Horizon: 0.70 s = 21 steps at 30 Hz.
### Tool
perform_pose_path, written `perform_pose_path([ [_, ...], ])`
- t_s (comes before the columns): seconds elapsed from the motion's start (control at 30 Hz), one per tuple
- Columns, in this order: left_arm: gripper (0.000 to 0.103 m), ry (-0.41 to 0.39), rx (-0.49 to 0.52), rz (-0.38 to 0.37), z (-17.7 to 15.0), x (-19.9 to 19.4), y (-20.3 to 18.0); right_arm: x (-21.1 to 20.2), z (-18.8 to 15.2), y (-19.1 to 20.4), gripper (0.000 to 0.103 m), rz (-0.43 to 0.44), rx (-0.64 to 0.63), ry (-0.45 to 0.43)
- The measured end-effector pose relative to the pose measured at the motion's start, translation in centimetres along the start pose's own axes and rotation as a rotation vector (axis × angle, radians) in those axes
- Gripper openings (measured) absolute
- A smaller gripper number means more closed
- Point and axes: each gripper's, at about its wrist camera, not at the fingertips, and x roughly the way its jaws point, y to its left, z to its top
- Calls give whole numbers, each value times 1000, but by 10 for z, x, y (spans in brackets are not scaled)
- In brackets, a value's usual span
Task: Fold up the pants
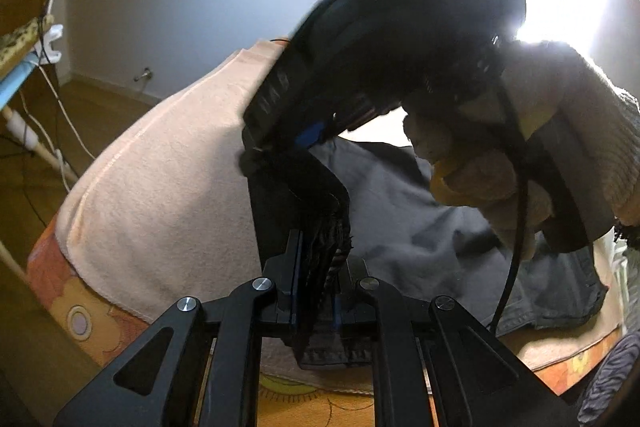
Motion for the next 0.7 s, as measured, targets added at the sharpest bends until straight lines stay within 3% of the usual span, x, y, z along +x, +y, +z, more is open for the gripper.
perform_pose_path([
  [0.07, 11, -9, 7, 29, 0, -2, -1, 3, -3, -3, 11, -8, 10, 0],
  [0.13, 12, -14, 10, 68, -1, -4, 0, 3, -7, -6, 6, 12, 18, -18],
  [0.23, 29, 17, -25, 92, -2, 3, 6, -1, -14, -13, 4, 51, 40, -42],
  [0.4, 29, 48, -87, 30, -2, 13, 13, -10, -20, -17, 2, 105, 70, -86],
  [0.47, 12, 20, -63, 20, 0, 9, 7, -13, -22, -16, 2, 121, 74, -101],
  [0.53, 10, -3, -18, 20, 1, 4, 1, -16, -25, -17, 2, 127, 79, -110],
  [0.6, 10, -30, 32, 27, 2, -1, -11, -20, -26, -19, 9, 119, 80, -113],
  [0.63, 10, -36, 54, 28, 1, -2, -17, -22, -26, -20, 18, 112, 83, -109],
  [0.67, 10, -41, 64, 27, 1, -3, -18, -23, -25, -21, 36, 108, 91, -102],
  [0.7, 10, -43, 76, 26, 1, -3, -22, -24, -24, -21, 40, 107, 99, -97],
])
